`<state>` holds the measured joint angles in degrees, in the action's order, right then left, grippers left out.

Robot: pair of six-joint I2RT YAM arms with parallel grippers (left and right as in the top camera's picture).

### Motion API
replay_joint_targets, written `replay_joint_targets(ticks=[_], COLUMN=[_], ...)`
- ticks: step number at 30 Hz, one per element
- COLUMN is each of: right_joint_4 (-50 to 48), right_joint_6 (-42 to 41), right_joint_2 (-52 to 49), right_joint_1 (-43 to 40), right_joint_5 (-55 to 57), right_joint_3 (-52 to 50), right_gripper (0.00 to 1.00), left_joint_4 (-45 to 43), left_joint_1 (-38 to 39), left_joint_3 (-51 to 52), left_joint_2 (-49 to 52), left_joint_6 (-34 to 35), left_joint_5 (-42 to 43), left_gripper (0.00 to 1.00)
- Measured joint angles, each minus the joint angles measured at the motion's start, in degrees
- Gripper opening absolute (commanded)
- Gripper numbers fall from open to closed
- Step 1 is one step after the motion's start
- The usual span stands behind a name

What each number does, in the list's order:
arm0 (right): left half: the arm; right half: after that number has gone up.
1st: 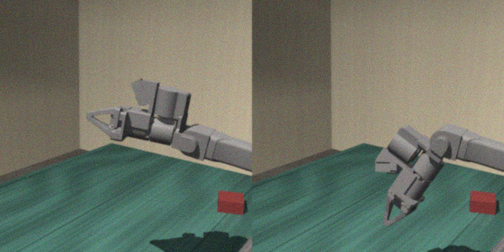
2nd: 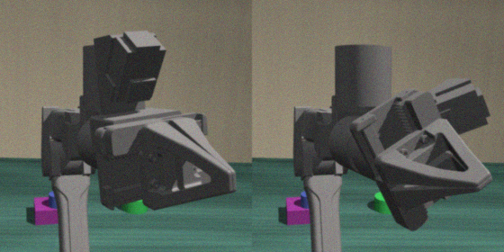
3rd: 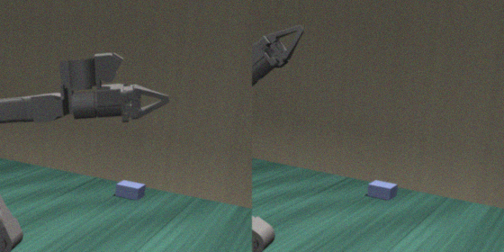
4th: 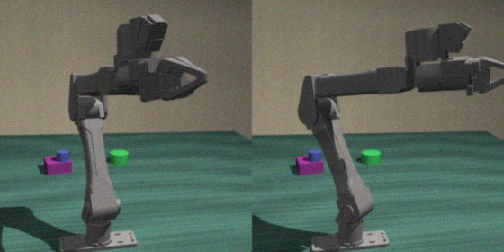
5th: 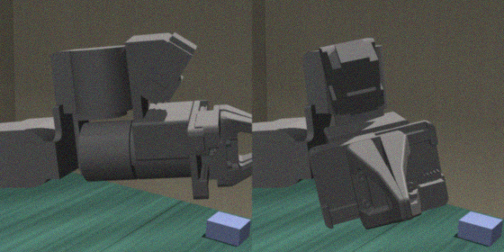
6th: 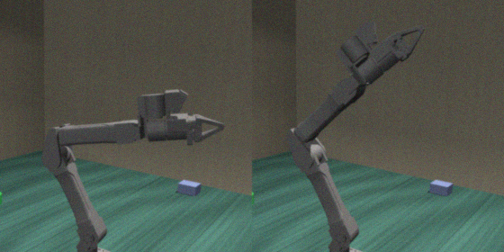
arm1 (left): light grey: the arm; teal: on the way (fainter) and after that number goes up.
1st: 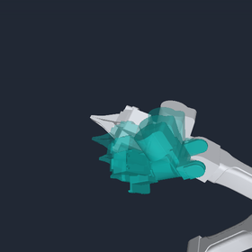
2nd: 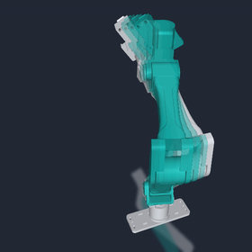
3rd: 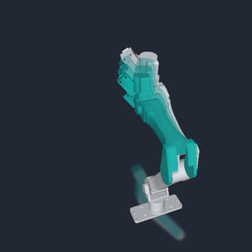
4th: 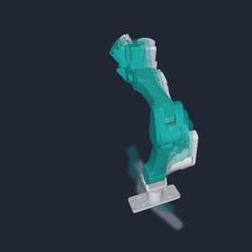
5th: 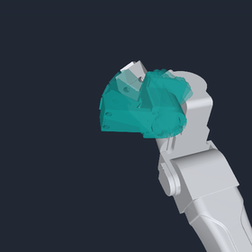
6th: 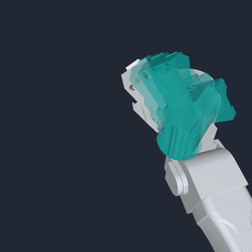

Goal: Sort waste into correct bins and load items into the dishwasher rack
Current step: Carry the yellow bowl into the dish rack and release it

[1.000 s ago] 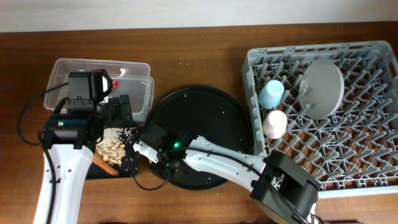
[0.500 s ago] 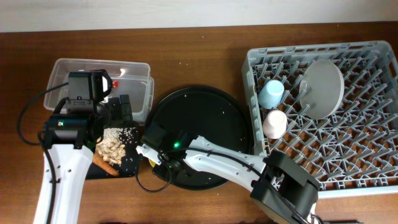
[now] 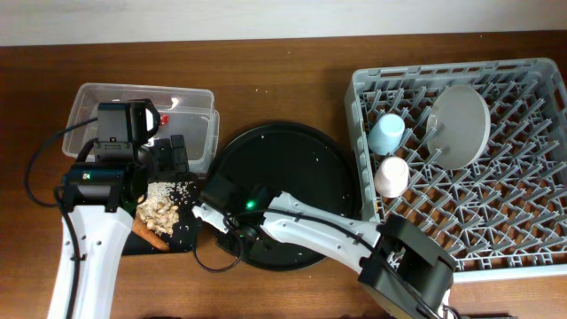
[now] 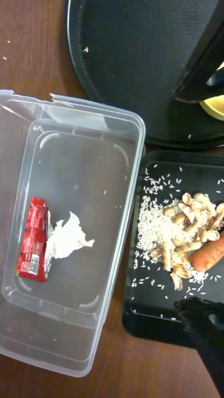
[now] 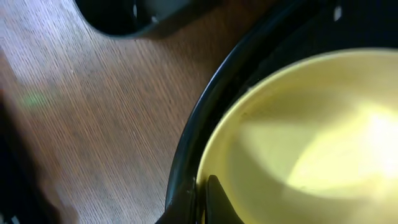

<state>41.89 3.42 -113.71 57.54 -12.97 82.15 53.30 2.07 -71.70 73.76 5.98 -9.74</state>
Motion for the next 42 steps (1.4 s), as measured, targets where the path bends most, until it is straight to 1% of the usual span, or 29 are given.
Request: replay_joint_targets(ticks=[1, 3, 7, 10, 12, 14, 17, 19, 20, 21, 22, 23, 24, 26, 29, 32, 35, 38, 42], right_joint_4=[1.62, 9.62, 22.64, 29.20, 32.89, 37.16, 43.74, 47.93, 50.36, 52.63, 53.37, 54.10, 54.14, 53.13, 48.37, 47.15, 47.08, 48.54, 49.03], right_joint_6=[-0.02, -0.20, -0.42, -0.37, 0.04, 1.40, 7.74, 11.93, 14.95, 16.37, 16.98, 17.99, 18.40, 20.00, 21.33, 24.06, 26.27, 27.91, 29.20], right_joint_2=[0.04, 1.31, 7.96, 15.37, 19.80, 22.97, 26.97, 27.58, 27.58, 27.58, 27.58, 27.58, 27.61, 27.69, 27.61, 27.52, 27.52, 27.52, 27.52], right_joint_1=[0.00, -0.37, -3.37, -8.90, -14.05, -20.87, -37.27, -46.75, -53.11, -57.18, -59.52, -64.28, -66.79, -72.43, -80.02, -86.79, -89.92, -90.03, -90.03], right_joint_5=[0.07, -0.02, -0.17, -0.20, -0.17, -3.82, -16.31, -22.80, -26.45, -28.22, -29.14, -30.14, -30.47, -31.15, -33.22, -36.79, -40.74, -47.47, -49.72], right_joint_3=[1.18, 5.97, 12.66, 14.19, 14.19, 14.21, 14.34, 14.43, 14.40, 14.43, 14.40, 13.79, 12.90, 7.08, -2.62, -9.68, -11.96, -12.00, -12.02], right_gripper=[0.04, 0.04, 0.04, 0.04, 0.04, 0.04, 0.04, 0.04, 0.04, 0.04, 0.04, 0.04, 0.04, 0.04, 0.04, 0.04, 0.04, 0.04, 0.04], left_joint_4=[0.00, 0.02, 0.00, 0.00, 0.00, -0.02, -0.02, -0.02, 0.00, 0.00, 0.00, 0.00, -0.02, -0.02, 0.02, 0.00, 0.00, 0.00, 0.00], left_joint_1=[0.00, 0.00, 0.00, 0.00, 0.00, 0.00, 0.00, 0.00, 0.00, 0.00, 0.00, 0.00, 0.00, 0.00, 0.00, 0.00, 0.00, 0.00, 0.00], left_joint_3=[0.00, 0.00, -0.04, -0.04, -0.04, -0.04, -0.09, -0.09, -0.09, -0.09, -0.09, -0.09, -0.09, -0.09, -0.11, -0.11, -0.11, -0.11, -0.11], left_joint_2=[0.00, 0.00, 0.00, 0.00, 0.00, 0.00, 0.00, 0.00, 0.00, 0.00, 0.00, 0.00, 0.00, 0.00, 0.00, 0.00, 0.00, 0.00, 0.00], left_joint_6=[0.00, 0.00, 0.00, 0.00, 0.00, 0.00, 0.00, 0.00, 0.00, 0.00, 0.00, 0.00, -0.02, -0.02, 0.00, -0.02, -0.02, 0.00, 0.00], left_joint_5=[0.00, 0.00, -0.02, -0.02, -0.02, -0.04, -0.17, -0.20, -0.20, -0.17, -0.17, -0.20, -0.17, -0.20, -0.20, -0.20, -0.20, -0.20, -0.20], left_gripper=[0.99, 0.99, 0.99, 0.99, 0.99, 0.99, 0.99, 0.99, 0.99, 0.99, 0.99, 0.99, 0.99, 0.99, 0.99, 0.99, 0.99, 0.99, 0.99])
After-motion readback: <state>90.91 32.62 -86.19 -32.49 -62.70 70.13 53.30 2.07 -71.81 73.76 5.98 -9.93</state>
